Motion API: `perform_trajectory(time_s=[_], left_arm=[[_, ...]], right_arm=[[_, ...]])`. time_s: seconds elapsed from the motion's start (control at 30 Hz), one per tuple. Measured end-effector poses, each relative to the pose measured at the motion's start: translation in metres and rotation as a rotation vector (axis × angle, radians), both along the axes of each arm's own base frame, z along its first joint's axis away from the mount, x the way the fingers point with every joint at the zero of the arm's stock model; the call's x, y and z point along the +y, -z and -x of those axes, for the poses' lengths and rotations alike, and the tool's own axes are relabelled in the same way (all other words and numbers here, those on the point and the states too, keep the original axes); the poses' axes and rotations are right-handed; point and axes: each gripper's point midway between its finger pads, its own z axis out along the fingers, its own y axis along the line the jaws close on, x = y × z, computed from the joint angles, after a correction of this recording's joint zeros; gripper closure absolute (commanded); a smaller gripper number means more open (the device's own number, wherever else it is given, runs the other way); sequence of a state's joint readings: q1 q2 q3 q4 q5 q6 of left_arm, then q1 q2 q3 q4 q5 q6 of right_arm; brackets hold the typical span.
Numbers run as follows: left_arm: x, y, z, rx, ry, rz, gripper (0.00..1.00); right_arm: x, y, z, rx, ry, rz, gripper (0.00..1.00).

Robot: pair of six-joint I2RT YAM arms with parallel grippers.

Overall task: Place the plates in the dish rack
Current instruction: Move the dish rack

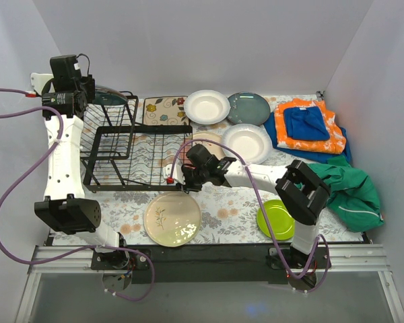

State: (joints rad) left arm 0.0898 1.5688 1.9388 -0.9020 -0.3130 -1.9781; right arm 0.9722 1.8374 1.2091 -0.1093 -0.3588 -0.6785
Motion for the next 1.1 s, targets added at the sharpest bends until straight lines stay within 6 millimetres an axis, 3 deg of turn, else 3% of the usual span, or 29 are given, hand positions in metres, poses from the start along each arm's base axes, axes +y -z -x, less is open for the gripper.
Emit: perform_trajectory(time_s=[1.1], left_arm=[[0.003,-0.017,0.007,-0.05,0.003,0.005,1.0]], right_arm=[[0.004,0.0,0.007,0.033,0.012,-0.014,0.81]])
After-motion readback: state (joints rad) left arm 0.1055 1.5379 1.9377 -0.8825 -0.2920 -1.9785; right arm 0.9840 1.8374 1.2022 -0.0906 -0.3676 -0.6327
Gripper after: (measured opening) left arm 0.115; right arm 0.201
